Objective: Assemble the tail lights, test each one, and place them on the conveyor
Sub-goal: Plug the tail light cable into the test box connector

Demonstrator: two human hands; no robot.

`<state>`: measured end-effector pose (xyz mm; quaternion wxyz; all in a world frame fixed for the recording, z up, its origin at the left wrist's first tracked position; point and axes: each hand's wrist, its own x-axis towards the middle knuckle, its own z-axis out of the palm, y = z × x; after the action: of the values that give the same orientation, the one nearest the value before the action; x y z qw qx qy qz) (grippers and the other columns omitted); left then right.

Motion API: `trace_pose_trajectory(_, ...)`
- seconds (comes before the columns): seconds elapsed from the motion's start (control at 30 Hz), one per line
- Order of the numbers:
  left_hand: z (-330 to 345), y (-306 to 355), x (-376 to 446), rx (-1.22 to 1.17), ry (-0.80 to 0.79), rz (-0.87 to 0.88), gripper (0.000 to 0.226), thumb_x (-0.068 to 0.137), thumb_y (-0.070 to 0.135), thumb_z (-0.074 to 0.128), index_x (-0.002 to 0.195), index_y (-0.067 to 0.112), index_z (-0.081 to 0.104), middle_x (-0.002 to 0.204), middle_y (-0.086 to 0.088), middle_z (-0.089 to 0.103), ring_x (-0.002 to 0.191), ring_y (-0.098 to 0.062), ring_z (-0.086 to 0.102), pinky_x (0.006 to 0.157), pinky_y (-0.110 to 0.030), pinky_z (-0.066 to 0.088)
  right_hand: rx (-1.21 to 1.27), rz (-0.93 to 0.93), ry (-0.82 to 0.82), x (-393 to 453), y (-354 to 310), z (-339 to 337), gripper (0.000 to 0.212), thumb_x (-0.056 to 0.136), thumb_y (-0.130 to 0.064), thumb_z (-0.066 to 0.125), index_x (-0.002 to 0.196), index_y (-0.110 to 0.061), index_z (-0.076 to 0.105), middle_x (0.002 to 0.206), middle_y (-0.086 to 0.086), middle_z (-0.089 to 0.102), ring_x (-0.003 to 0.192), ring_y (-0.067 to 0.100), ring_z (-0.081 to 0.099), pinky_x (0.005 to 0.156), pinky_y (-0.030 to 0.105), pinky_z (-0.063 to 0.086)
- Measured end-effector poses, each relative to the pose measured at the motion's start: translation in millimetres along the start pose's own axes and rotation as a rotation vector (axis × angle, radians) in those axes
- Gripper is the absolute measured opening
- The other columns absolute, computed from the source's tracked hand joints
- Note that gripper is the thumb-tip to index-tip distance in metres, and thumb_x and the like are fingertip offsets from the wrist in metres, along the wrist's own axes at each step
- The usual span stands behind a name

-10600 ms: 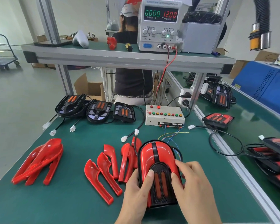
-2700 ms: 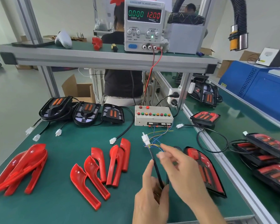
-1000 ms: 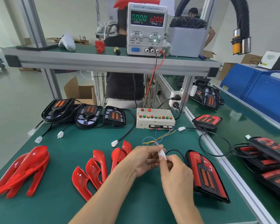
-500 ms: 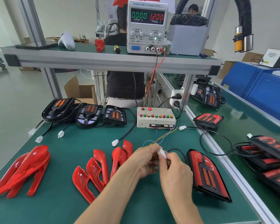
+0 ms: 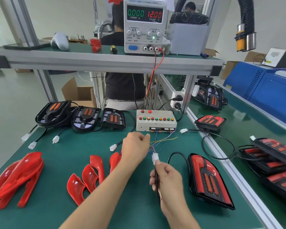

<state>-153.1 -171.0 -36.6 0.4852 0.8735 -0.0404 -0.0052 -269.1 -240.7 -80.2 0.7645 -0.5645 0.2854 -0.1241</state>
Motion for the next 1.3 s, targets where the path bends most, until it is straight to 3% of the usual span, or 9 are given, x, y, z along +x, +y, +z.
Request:
trace_pose_trajectory(0.1,0,-3,26,0.117,0.105,0.168,0.013,0.094,0.021,0.058,0.090,0.017,0.070,0.093,-0.005,0.072,0.090,-0.031,0.064,0.075,-0.034,0.048,-0.019,0.005,-0.003,8,11,6,0.022,0.104,-0.019,0.056,0.091,-0.003,0.061,0.060,0.003,0.064,0.044,0.014,0.053,0.041,0.021,0.039)
trace_pose_trajectory(0.37,15,-15,95,0.599,-0.158,0.410,0.054,0.096,0.004,0.046,0.149,0.004,0.043,0.153,-0.014,0.040,0.137,-0.036,0.041,0.114,-0.039,0.035,-0.405,-0.173,-0.001,31,26,12,0.022,0.107,-0.025,0.047,0.091,-0.020,0.061,0.066,-0.005,0.068,0.047,0.008,0.057,0.045,0.025,0.044)
trace_pose_trajectory(0.73,35,-13,114,0.651,-0.190,0.405,0.051,0.095,0.002,0.045,0.145,-0.001,0.044,0.154,-0.015,0.041,0.134,-0.037,0.046,0.114,-0.041,0.037,-0.478,-0.218,-0.017,32,30,14,0.020,0.104,-0.034,0.050,0.087,-0.029,0.061,0.071,-0.009,0.070,0.046,0.005,0.057,0.049,0.019,0.045)
trace_pose_trajectory(0.83,34,-14,115,0.642,-0.188,0.411,0.053,0.096,0.003,0.046,0.148,0.000,0.042,0.158,-0.016,0.037,0.138,-0.037,0.044,0.117,-0.041,0.035,-0.509,-0.240,0.002,29,25,15,0.021,0.103,-0.042,0.051,0.089,-0.030,0.062,0.078,-0.006,0.070,0.052,0.010,0.064,0.059,0.029,0.054)
trace_pose_trajectory(0.93,33,-14,118,0.628,-0.190,0.406,0.050,0.095,0.003,0.047,0.145,-0.002,0.046,0.155,-0.017,0.041,0.138,-0.037,0.044,0.117,-0.042,0.034,-0.782,-0.294,0.000,26,19,21,0.030,0.104,-0.041,0.049,0.092,-0.017,0.062,0.080,0.007,0.067,0.073,0.024,0.061,0.076,0.041,0.050)
trace_pose_trajectory(1.1,33,-19,117,0.621,-0.184,0.411,0.047,0.094,0.002,0.048,0.140,-0.002,0.051,0.151,-0.016,0.046,0.137,-0.037,0.045,0.116,-0.044,0.035,-1.139,-0.329,-0.085,-7,-3,24,0.038,0.102,-0.048,0.048,0.132,-0.025,0.051,0.127,-0.002,0.050,0.119,0.021,0.054,0.098,0.033,0.041)
trace_pose_trajectory(1.17,33,-21,117,0.616,-0.178,0.422,0.046,0.094,0.003,0.048,0.139,-0.003,0.052,0.151,-0.017,0.046,0.137,-0.037,0.045,0.116,-0.043,0.034,-1.033,-0.610,0.047,-25,-14,11,0.044,0.097,-0.048,0.053,0.134,-0.026,0.060,0.123,-0.008,0.059,0.110,0.011,0.062,0.092,0.023,0.046)
trace_pose_trajectory(1.23,33,-22,117,0.618,-0.176,0.428,0.045,0.095,0.003,0.048,0.139,-0.003,0.052,0.151,-0.017,0.046,0.136,-0.038,0.045,0.116,-0.042,0.035,-0.824,-0.971,0.311,-40,-25,-23,0.033,0.089,-0.042,0.058,0.107,-0.022,0.077,0.097,-0.009,0.070,0.080,0.002,0.066,0.072,0.016,0.049)
trace_pose_trajectory(1.3,33,-23,118,0.618,-0.181,0.430,0.043,0.094,0.002,0.048,0.136,-0.003,0.054,0.148,-0.017,0.048,0.134,-0.038,0.047,0.115,-0.043,0.036,-0.773,-0.993,0.564,-47,-36,-70,0.026,0.089,-0.040,0.057,0.095,-0.026,0.078,0.086,-0.009,0.067,0.074,-0.002,0.058,0.067,0.013,0.043)
